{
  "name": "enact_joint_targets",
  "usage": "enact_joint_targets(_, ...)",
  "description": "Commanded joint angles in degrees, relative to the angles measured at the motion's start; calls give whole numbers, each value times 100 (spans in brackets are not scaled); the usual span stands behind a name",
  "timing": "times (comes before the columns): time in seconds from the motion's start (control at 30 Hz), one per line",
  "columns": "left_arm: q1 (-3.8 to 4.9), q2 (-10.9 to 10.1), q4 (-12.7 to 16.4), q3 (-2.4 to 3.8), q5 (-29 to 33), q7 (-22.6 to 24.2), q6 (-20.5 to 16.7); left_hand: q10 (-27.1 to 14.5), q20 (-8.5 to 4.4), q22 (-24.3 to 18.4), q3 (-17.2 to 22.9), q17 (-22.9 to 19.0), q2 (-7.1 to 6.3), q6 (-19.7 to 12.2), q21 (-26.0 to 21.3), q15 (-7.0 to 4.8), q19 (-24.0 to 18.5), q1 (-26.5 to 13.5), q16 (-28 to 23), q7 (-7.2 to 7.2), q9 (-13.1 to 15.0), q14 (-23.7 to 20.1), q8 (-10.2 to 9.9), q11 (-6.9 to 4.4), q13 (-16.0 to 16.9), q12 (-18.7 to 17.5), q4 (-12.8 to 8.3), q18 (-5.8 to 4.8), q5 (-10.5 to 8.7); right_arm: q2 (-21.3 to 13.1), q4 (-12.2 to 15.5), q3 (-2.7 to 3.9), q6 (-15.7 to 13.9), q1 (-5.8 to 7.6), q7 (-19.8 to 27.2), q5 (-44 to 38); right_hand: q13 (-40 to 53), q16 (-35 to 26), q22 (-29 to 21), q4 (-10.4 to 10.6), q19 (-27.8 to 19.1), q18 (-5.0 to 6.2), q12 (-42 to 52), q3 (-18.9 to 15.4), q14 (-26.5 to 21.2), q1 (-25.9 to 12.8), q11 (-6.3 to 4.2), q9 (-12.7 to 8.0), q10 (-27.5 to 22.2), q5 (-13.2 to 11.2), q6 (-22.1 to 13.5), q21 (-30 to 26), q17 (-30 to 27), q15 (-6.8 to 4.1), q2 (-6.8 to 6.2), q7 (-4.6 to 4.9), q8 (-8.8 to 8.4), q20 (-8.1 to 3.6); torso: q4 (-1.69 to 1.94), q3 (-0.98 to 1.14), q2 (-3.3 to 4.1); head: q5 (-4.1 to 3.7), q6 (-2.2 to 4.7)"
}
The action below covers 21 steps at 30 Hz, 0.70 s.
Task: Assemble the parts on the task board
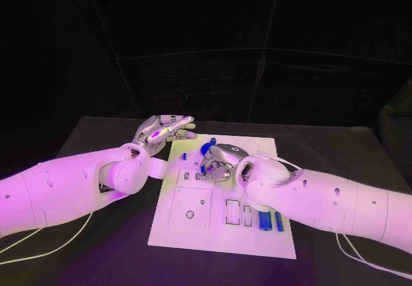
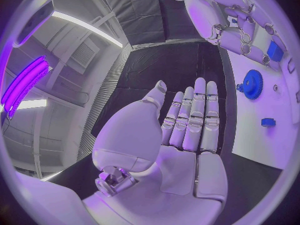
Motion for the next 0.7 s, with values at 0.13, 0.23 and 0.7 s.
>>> enact_joint_targets(0.13,11,21,-2,5,23,87,46,29,-5,-6,11,5,15,43,-35,2,44,30,-38,2,-6,8,-27,-3,-7,-33,-32,40,12,26,-22,-5,193,-21,-4,-118,-5,-22,278,-9,26,-47,-36,22,444,-34,15,-1,-41,15,165,-36,799,-20,-47,-101,26,-37,0,2,2,27,-22)
enact_joint_targets(0.23,11,27,-7,5,23,82,61,29,-5,-6,11,5,15,43,-35,2,44,30,-38,2,-6,8,-27,-3,-7,-33,-32,40,12,35,-35,-6,217,-29,-1,-119,-5,-22,278,-9,26,-47,-36,22,444,-34,15,-1,-41,15,165,-36,799,-20,-47,-101,26,-37,1,3,5,36,-26)
enact_joint_targets(0.7,10,49,-32,5,23,69,107,27,-4,-8,12,6,16,41,-40,4,42,32,-45,5,-7,3,-29,-1,-8,-37,-38,40,11,44,-64,-7,285,-45,-5,-155,-23,-24,274,-16,23,-46,-65,24,444,-47,20,-9,-56,0,152,-40,799,-16,-72,-94,5,-33,-8,6,0,45,-52)
